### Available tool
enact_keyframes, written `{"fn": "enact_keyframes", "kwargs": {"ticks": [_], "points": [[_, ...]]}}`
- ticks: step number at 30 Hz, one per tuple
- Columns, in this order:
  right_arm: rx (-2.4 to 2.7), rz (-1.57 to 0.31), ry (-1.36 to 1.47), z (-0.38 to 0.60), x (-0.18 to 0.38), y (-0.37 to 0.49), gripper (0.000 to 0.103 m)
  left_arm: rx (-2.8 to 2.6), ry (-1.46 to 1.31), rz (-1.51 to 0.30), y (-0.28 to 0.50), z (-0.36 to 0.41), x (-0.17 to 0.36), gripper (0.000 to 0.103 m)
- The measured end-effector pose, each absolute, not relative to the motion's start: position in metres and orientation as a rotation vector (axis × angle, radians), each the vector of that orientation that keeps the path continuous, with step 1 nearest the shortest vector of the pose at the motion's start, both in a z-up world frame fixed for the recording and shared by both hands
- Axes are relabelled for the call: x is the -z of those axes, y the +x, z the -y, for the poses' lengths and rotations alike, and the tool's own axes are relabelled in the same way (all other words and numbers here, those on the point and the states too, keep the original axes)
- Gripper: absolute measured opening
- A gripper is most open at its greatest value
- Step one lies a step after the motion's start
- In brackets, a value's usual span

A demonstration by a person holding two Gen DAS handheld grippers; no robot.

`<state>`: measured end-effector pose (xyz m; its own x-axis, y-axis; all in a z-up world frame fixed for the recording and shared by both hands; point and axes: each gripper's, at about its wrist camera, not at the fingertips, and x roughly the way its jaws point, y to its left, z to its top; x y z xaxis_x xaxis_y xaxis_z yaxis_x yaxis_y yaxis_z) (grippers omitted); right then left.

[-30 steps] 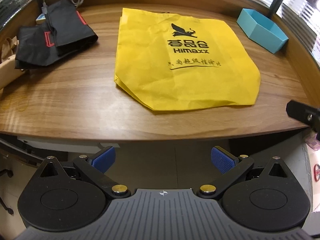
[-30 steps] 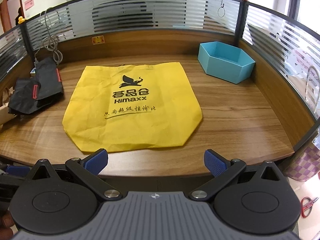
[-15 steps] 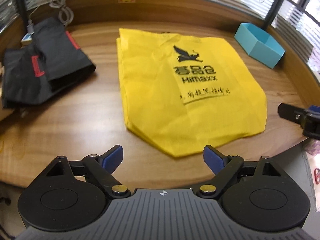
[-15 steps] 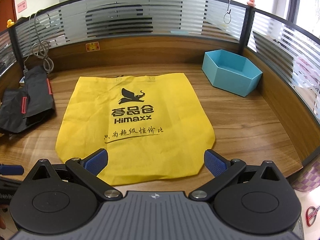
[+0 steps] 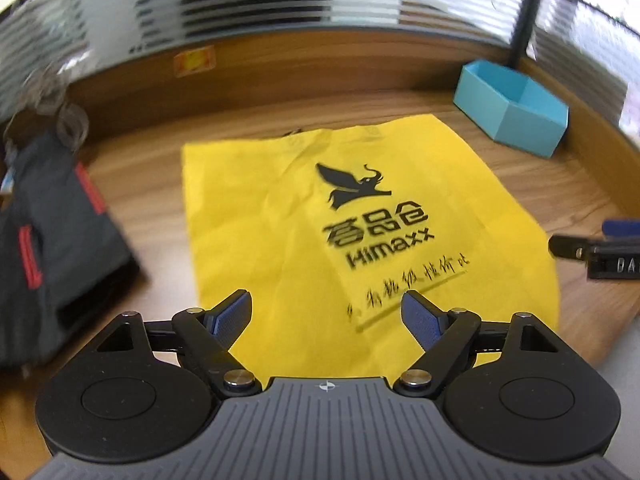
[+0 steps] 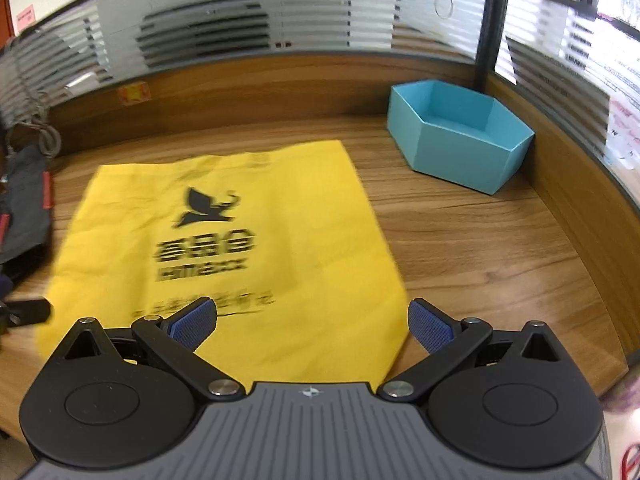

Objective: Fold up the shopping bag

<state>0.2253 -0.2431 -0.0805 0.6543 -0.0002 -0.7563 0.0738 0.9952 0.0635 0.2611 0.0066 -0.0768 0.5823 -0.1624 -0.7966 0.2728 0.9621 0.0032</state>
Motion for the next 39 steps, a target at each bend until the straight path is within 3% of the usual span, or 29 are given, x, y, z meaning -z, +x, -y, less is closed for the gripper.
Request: {"fn": "enact_keyframes", "kwargs": {"ticks": [1,3,6,11,14,17,19,21,22,25,26,34,39], "points": [[0.039,-0.862,0.099,0.254,0.086,0.233,0.099,0.251,0.146,-0.925,0.271,0.001,0.082,0.072],[0.032,-0.872,0.115,0.276,0.098,0.248,0.097,0.249,0.138,-0.974,0.291,0.012,0.095,0.056],[0.023,-0.892,0.145,0.308,0.115,0.270,0.095,0.246,0.109,-1.046,0.316,0.024,0.115,0.050],[-0.044,-0.931,0.224,0.348,0.131,0.290,0.094,0.215,0.105,-1.085,0.333,0.038,0.133,0.052],[-0.109,-0.964,0.263,0.362,0.142,0.298,0.082,0.203,0.060,-1.110,0.338,0.037,0.140,0.054],[-0.140,-1.002,0.291,0.369,0.155,0.306,0.077,0.193,0.034,-1.130,0.340,0.037,0.144,0.065],[-0.188,-1.003,0.304,0.359,0.149,0.307,0.072,0.190,0.028,-1.153,0.342,0.038,0.149,0.066],[-0.239,-1.002,0.315,0.348,0.142,0.308,0.058,0.192,0.059,-1.159,0.341,0.042,0.153,0.068],[-0.264,-1.001,0.321,0.342,0.138,0.308,0.043,0.192,0.075,-1.161,0.341,0.044,0.155,0.069],[-0.340,-0.997,0.338,0.324,0.128,0.309,0.013,0.202,0.126,-1.152,0.338,0.048,0.158,0.073],[-0.366,-0.995,0.344,0.318,0.124,0.309,0.009,0.212,0.133,-1.150,0.338,0.049,0.158,0.074],[-0.570,-0.980,0.389,0.272,0.095,0.311,0.003,0.326,0.015,-1.131,0.336,0.029,0.155,0.075],[-0.647,-1.043,0.329,0.218,0.105,0.317,0.004,0.355,-0.172,-1.134,0.347,-0.011,0.146,0.063]]}}
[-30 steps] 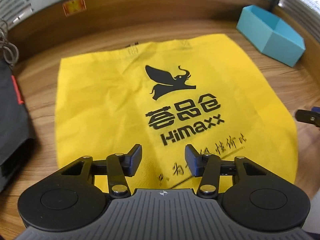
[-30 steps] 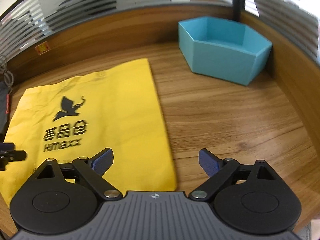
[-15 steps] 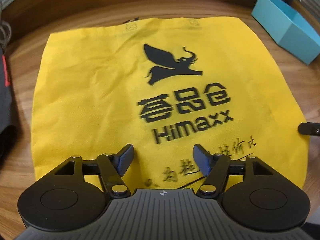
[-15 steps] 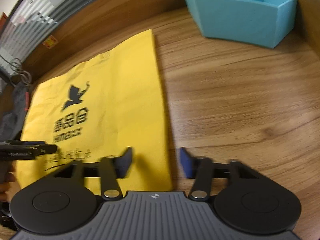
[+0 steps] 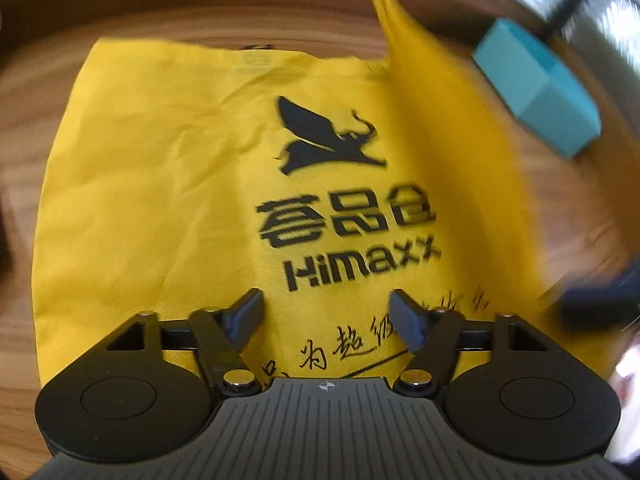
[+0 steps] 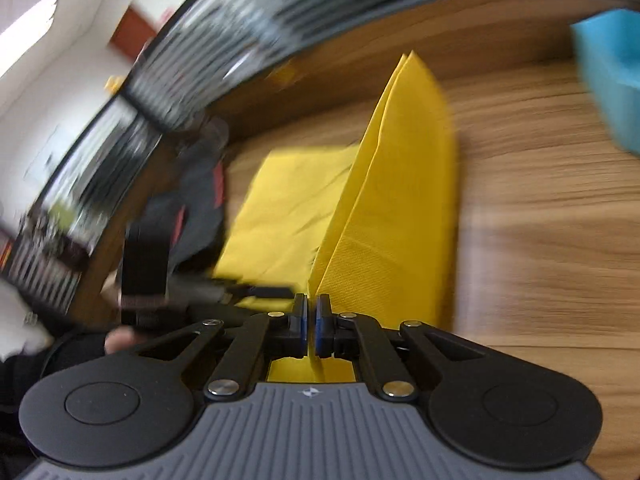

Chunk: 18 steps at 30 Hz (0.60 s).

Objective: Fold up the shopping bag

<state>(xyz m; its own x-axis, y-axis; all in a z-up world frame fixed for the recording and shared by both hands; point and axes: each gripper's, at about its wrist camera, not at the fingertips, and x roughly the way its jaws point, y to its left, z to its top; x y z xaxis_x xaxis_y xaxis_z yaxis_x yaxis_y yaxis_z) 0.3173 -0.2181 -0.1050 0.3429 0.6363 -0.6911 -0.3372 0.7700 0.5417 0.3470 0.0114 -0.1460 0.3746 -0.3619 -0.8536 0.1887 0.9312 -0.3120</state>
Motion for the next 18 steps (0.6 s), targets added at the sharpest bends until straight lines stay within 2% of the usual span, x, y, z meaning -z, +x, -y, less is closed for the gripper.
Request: {"fn": "enact_keyframes", "kwargs": {"ticks": [5,7,8,10,11,14,18], "points": [[-0.572,-1.133,0.332,0.192,0.143,0.326,0.004,0.396,-0.194,-1.053,0.355,-0.031,0.115,0.062],[-0.544,-1.160,0.315,0.186,0.152,0.328,0.004,0.458,-0.169,-1.009,0.364,-0.012,0.097,0.057],[-0.535,-1.166,0.311,0.184,0.155,0.327,0.004,0.485,-0.155,-1.000,0.370,0.003,0.093,0.050],[-0.523,-1.156,0.297,0.186,0.152,0.326,0.004,0.534,-0.129,-0.987,0.381,0.030,0.087,0.023],[-0.518,-1.150,0.289,0.187,0.150,0.325,0.004,0.545,-0.113,-0.986,0.384,0.048,0.086,0.002],[-0.500,-1.131,0.266,0.191,0.144,0.323,0.004,0.570,-0.025,-1.049,0.402,0.095,0.103,0.001],[-0.477,-1.106,0.235,0.196,0.136,0.320,0.004,0.571,0.038,-1.134,0.415,0.118,0.134,0.001]]}}
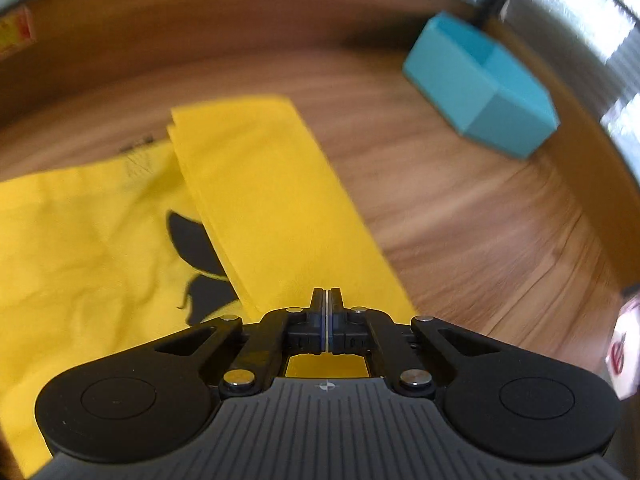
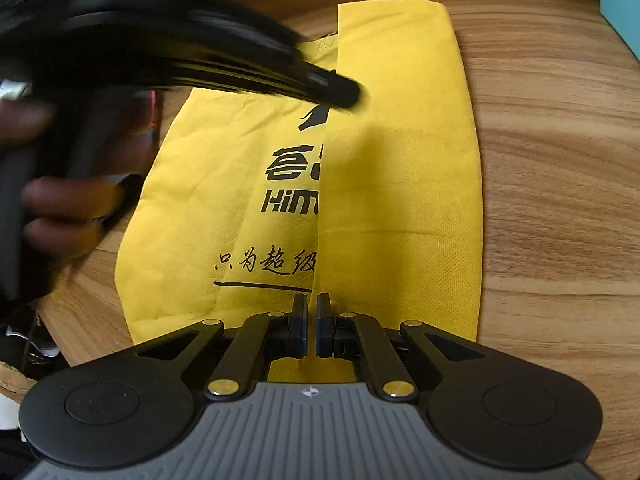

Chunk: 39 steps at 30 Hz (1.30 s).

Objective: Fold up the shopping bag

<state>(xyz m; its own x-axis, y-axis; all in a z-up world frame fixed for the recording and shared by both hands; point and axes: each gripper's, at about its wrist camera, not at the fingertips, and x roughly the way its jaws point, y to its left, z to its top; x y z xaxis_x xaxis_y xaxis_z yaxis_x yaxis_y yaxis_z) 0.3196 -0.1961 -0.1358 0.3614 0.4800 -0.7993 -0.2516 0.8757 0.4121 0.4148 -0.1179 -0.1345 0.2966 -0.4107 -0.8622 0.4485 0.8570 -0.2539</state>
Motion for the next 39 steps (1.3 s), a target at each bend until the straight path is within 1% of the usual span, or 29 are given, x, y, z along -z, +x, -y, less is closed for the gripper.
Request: {"fn": "enact_keyframes", "kwargs": {"ticks": [1,2,6,11,13,16,18,20,22,23,24,25,26,27,28,29,31,34,37,39], "points": [[-0.471,-1.100,0.227,0.197,0.134,0.319,0.007,0.572,0.030,-1.137,0.414,0.115,0.137,0.001],[-0.465,-1.093,0.219,0.199,0.132,0.318,0.008,0.572,0.020,-1.139,0.414,0.112,0.138,0.001],[-0.442,-1.068,0.188,0.204,0.124,0.315,0.008,0.580,0.005,-1.143,0.413,0.107,0.143,0.001],[-0.413,-1.036,0.150,0.211,0.114,0.311,0.008,0.556,0.056,-1.101,0.406,0.118,0.142,0.002],[-0.412,-1.070,0.119,0.211,0.132,0.325,0.007,0.538,0.045,-1.086,0.404,0.119,0.142,0.002],[-0.411,-1.103,0.073,0.210,0.141,0.335,0.005,0.506,0.031,-1.082,0.402,0.118,0.139,0.004],[-0.414,-1.117,0.033,0.208,0.143,0.337,0.004,0.488,0.029,-1.081,0.399,0.117,0.136,0.015],[-0.418,-1.127,-0.001,0.205,0.145,0.339,0.003,0.467,0.022,-1.071,0.389,0.109,0.129,0.016],[-0.426,-1.133,-0.057,0.188,0.154,0.333,0.001,0.433,0.006,-1.052,0.375,0.096,0.119,0.020],[-0.427,-1.134,-0.065,0.187,0.154,0.334,0.000,0.406,-0.015,-1.035,0.366,0.086,0.112,0.030],[-0.429,-1.137,-0.073,0.185,0.154,0.334,0.000,0.378,-0.036,-1.017,0.357,0.076,0.105,0.044],[-0.432,-1.139,-0.081,0.184,0.154,0.334,0.001,0.320,-0.065,-0.981,0.341,0.058,0.094,0.052],[-0.434,-1.141,-0.089,0.183,0.155,0.335,0.001,0.249,-0.061,-0.951,0.329,0.043,0.090,0.065],[-0.437,-1.140,-0.095,0.182,0.155,0.334,0.001,0.178,-0.053,-0.923,0.318,0.029,0.086,0.074],[-0.440,-1.137,-0.100,0.182,0.156,0.334,0.001,0.107,-0.044,-0.894,0.307,0.014,0.081,0.077],[-0.443,-1.135,-0.104,0.181,0.157,0.334,0.001,0.064,-0.045,-0.905,0.300,0.001,0.082,0.080],[-0.452,-1.128,-0.110,0.181,0.158,0.334,0.001,-0.015,-0.049,-0.936,0.286,-0.025,0.086,0.080],[-0.458,-1.132,-0.088,0.184,0.159,0.337,0.001,-0.048,-0.087,-1.010,0.280,-0.043,0.097,0.081],[-0.470,-1.132,-0.090,0.185,0.159,0.340,0.001,-0.040,-0.123,-1.059,0.279,-0.052,0.107,0.087],[-0.473,-1.132,-0.099,0.184,0.159,0.341,0.001,-0.017,-0.154,-1.087,0.282,-0.052,0.114,0.088]]}}
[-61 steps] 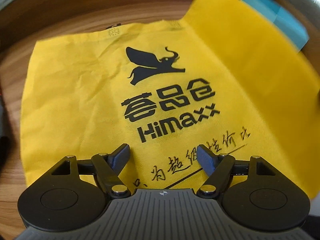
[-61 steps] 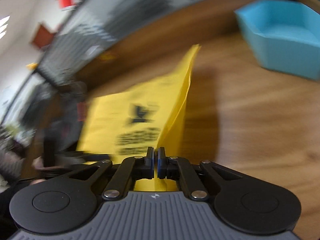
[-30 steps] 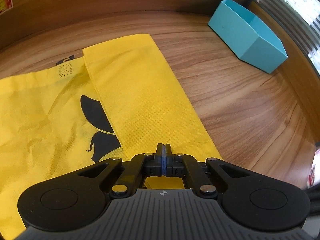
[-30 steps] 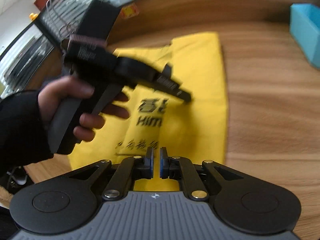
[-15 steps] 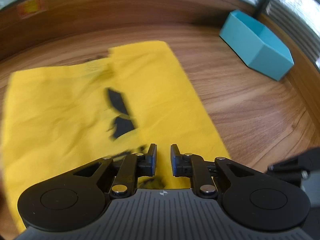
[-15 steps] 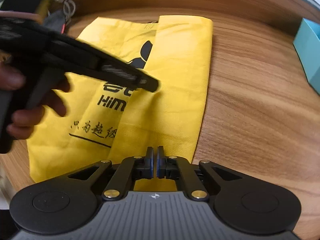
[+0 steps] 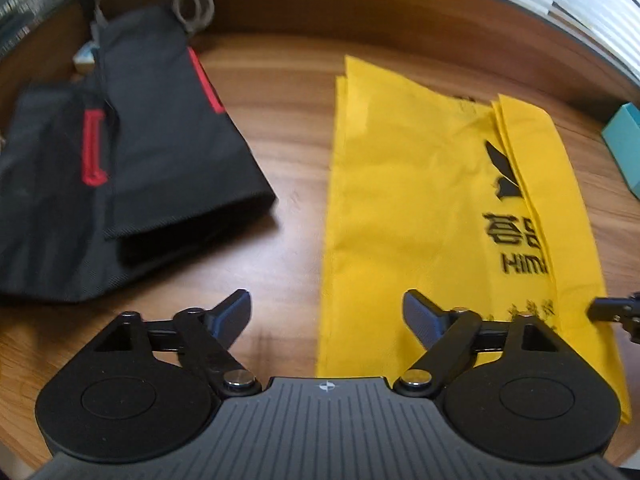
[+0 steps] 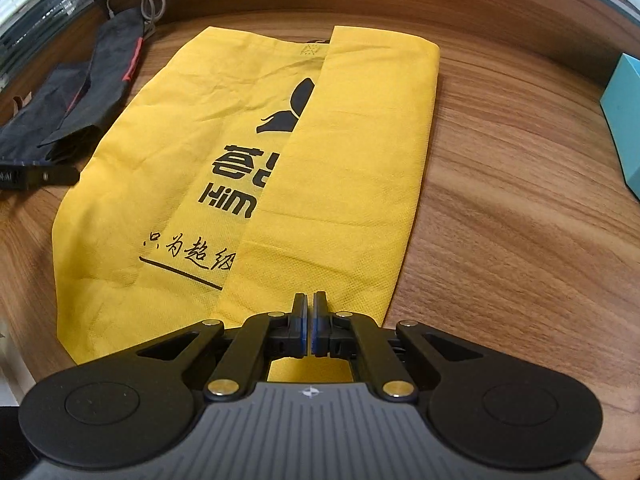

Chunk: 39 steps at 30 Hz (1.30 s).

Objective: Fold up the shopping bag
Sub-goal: 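Grasp the other side edge with the left tool and fold it over the first fold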

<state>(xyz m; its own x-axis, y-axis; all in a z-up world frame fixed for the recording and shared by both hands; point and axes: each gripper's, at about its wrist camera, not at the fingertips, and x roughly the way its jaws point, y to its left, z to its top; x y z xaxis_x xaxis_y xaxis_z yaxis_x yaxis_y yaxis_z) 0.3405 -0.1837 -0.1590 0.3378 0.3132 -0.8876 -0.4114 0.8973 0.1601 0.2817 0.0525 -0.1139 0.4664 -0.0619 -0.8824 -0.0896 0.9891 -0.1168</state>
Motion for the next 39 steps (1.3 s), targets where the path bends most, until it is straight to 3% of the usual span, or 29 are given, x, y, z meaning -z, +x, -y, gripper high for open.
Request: {"fn": "enact_keyframes", "kwargs": {"ticks": [5,8,21,39], "points": [[-0.473,-1.133,-0.115,0.183,0.158,0.339,0.001,0.007,-0.243,-1.117,0.285,-0.059,0.124,0.084],[-0.468,-1.132,-0.106,0.186,0.158,0.338,0.001,0.043,-0.263,-1.094,0.283,-0.054,0.113,0.060],[-0.450,-1.119,-0.070,0.191,0.160,0.334,0.001,0.381,-0.312,-0.971,0.288,0.013,0.057,0.061],[-0.509,-1.070,0.082,0.212,0.165,0.332,0.001,0.609,-0.566,-1.184,0.376,0.097,0.132,0.061]]}}
